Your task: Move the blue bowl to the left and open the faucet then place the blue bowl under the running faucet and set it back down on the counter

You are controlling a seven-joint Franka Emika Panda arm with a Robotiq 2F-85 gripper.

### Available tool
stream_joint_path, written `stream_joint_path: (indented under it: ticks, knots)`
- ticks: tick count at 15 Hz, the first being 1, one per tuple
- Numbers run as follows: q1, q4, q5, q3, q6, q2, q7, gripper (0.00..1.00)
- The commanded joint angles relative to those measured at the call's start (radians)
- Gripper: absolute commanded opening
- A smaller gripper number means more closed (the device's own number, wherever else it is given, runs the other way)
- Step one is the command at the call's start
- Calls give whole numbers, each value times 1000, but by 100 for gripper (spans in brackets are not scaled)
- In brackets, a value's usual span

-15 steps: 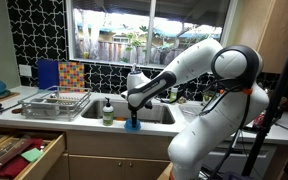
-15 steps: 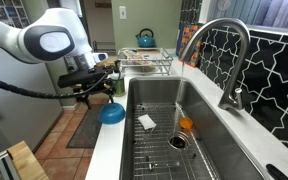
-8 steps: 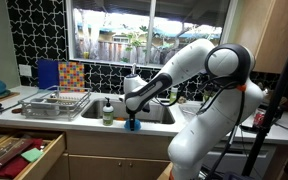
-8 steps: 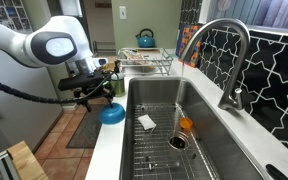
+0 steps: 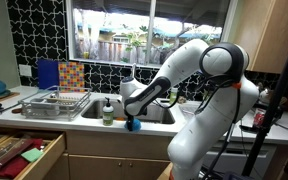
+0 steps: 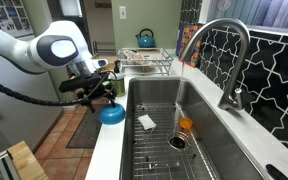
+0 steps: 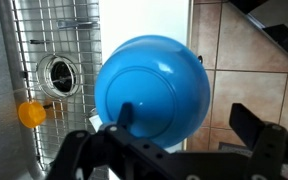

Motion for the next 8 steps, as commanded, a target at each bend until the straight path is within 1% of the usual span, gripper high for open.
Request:
stream_joint_path:
  ticks: [1, 4, 7, 8]
  knots:
    - [-29, 0, -76, 39, 16, 35, 114, 100]
    - [-44, 1, -148, 70, 24, 46, 214, 100]
    - [-53, 1, -243, 98, 25, 46, 329, 100]
    - [-22, 2, -191, 65, 4, 28, 266, 100]
